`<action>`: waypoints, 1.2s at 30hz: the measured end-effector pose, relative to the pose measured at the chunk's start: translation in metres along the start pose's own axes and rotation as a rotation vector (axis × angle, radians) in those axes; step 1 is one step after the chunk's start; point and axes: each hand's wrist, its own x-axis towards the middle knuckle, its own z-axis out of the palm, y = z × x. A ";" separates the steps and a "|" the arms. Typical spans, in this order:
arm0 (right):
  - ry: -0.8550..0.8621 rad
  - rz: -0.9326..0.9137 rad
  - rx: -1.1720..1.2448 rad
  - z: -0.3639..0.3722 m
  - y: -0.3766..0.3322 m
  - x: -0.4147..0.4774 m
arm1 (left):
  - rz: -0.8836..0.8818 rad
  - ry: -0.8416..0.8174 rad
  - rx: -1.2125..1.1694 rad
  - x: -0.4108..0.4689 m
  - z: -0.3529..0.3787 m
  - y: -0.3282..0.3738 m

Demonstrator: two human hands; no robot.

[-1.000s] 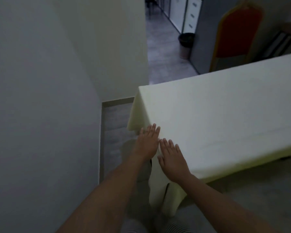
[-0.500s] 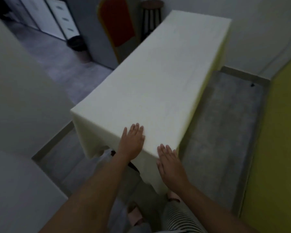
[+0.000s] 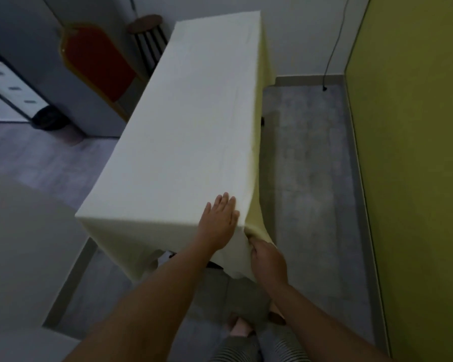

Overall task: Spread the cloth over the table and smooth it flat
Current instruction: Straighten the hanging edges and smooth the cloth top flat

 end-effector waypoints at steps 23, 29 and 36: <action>0.496 0.133 -0.211 0.007 0.013 0.005 | 0.484 0.012 0.085 0.033 -0.019 -0.011; 0.608 0.237 -0.357 0.036 -0.005 -0.015 | 0.603 -0.096 0.113 0.023 -0.002 -0.007; 0.510 0.480 -0.073 0.097 -0.052 0.010 | 0.554 -0.116 -0.108 0.023 -0.018 -0.016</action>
